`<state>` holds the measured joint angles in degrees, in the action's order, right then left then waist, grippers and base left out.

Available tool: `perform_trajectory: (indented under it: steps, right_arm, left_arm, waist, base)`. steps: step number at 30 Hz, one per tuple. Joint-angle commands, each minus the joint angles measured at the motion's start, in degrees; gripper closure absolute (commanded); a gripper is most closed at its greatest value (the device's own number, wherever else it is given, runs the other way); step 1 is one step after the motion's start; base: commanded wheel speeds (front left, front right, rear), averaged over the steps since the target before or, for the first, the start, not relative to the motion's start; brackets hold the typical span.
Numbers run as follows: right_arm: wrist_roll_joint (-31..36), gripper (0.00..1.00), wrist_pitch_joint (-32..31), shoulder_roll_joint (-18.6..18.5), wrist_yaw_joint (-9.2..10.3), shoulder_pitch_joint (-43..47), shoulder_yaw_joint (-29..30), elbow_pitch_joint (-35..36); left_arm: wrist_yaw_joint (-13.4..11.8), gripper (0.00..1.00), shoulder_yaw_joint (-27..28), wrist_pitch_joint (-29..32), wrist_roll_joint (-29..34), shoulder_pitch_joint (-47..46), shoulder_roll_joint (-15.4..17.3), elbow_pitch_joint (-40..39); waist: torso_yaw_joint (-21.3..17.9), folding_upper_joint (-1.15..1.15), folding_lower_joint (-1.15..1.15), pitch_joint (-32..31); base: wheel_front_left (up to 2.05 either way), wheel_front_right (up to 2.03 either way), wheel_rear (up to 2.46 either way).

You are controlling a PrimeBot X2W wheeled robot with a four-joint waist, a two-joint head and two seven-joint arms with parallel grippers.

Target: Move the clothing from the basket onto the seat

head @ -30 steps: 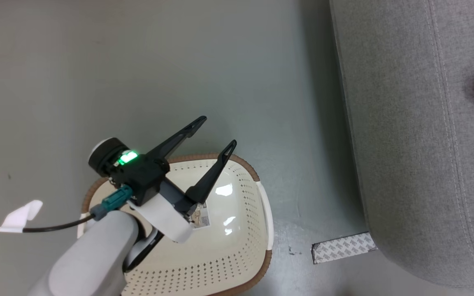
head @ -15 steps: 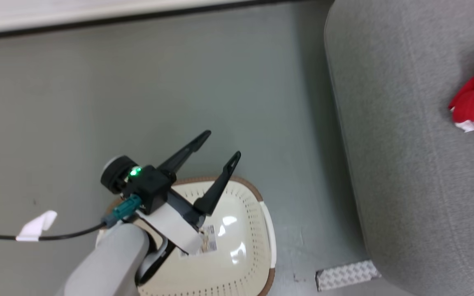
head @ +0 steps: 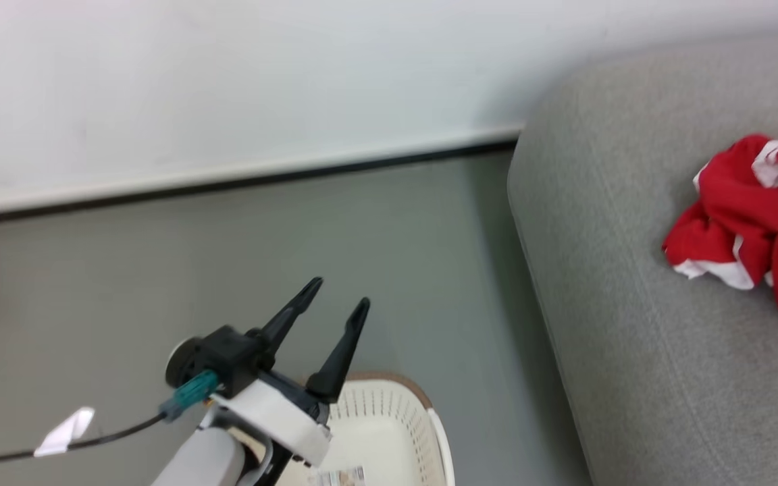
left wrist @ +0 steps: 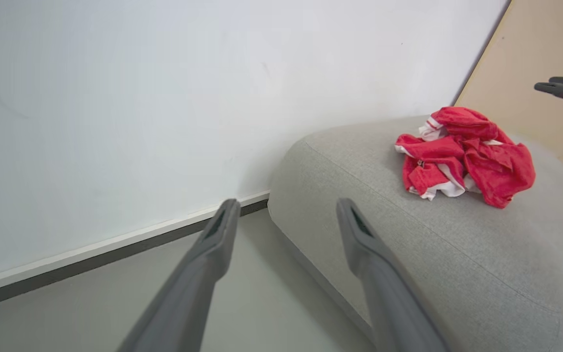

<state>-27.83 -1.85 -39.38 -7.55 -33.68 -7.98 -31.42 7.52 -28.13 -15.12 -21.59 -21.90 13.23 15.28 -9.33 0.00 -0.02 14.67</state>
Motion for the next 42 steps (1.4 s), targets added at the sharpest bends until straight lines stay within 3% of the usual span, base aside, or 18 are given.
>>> perform_trajectory:
  steps: [1,11,21,32,42]
  right_arm:
    - [-0.11,0.0,0.63,-0.11,0.13,1.38,-0.13,0.95]
    - [-0.88,0.0,5.6,7.14,0.14,10.56,0.14,10.81]
    - [3.26,0.0,8.9,16.13,0.14,19.44,1.91,19.89]
    - [6.29,0.0,13.76,24.01,0.14,26.48,0.43,21.33]
    - [7.08,0.0,17.13,26.5,0.14,30.35,-2.02,20.7]
  left_arm:
    - [-0.16,0.0,1.14,-0.04,-0.27,1.43,-0.4,-0.05]
    - [-0.45,0.0,13.93,-0.03,-0.55,9.13,-4.34,0.39]
    - [-0.63,0.0,25.47,-0.03,2.96,13.34,-5.89,-0.91]
    - [-1.6,0.0,31.12,-0.04,9.34,17.29,-7.27,0.02]
    - [-2.12,0.0,34.99,-0.03,11.73,20.95,-9.4,0.97]
  waist:
    - [1.0,0.0,0.02,-4.07]
    - [4.04,0.0,0.02,-10.84]
    - [5.83,0.0,0.02,-12.04]
    - [5.69,0.0,0.02,-14.47]
    - [5.87,0.0,0.02,-16.0]
  base:
    - [0.0,0.0,0.0]
    - [0.0,0.0,0.0]
    - [0.0,0.0,0.0]
    - [0.0,0.0,0.0]
    - [0.0,0.0,0.0]
